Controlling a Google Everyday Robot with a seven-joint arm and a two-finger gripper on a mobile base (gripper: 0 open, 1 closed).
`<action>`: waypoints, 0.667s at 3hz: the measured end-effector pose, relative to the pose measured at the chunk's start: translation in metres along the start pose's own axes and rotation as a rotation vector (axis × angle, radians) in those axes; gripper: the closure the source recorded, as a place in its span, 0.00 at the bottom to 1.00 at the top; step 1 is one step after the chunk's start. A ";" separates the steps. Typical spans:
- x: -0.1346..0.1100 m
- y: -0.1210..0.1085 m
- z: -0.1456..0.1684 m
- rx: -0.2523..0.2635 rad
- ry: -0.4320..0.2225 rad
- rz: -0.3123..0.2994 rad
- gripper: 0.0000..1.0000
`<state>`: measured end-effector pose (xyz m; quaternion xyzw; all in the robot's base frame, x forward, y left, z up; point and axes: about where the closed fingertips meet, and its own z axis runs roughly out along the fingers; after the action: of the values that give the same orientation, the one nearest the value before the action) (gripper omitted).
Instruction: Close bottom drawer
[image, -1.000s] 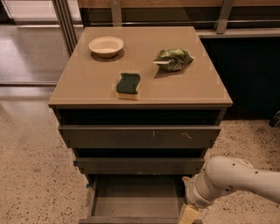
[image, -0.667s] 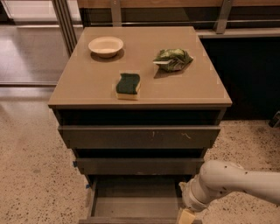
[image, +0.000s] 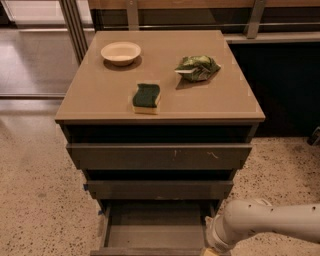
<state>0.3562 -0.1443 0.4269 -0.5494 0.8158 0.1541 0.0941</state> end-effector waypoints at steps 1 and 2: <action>0.000 0.000 0.000 0.000 0.000 0.000 0.00; 0.000 -0.007 0.019 0.009 0.035 -0.008 0.00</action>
Offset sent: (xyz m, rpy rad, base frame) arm 0.0196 0.0093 -0.0514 -0.1030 0.0011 0.0262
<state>0.3625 -0.1407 0.4082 -0.5550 0.8157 0.1405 0.0827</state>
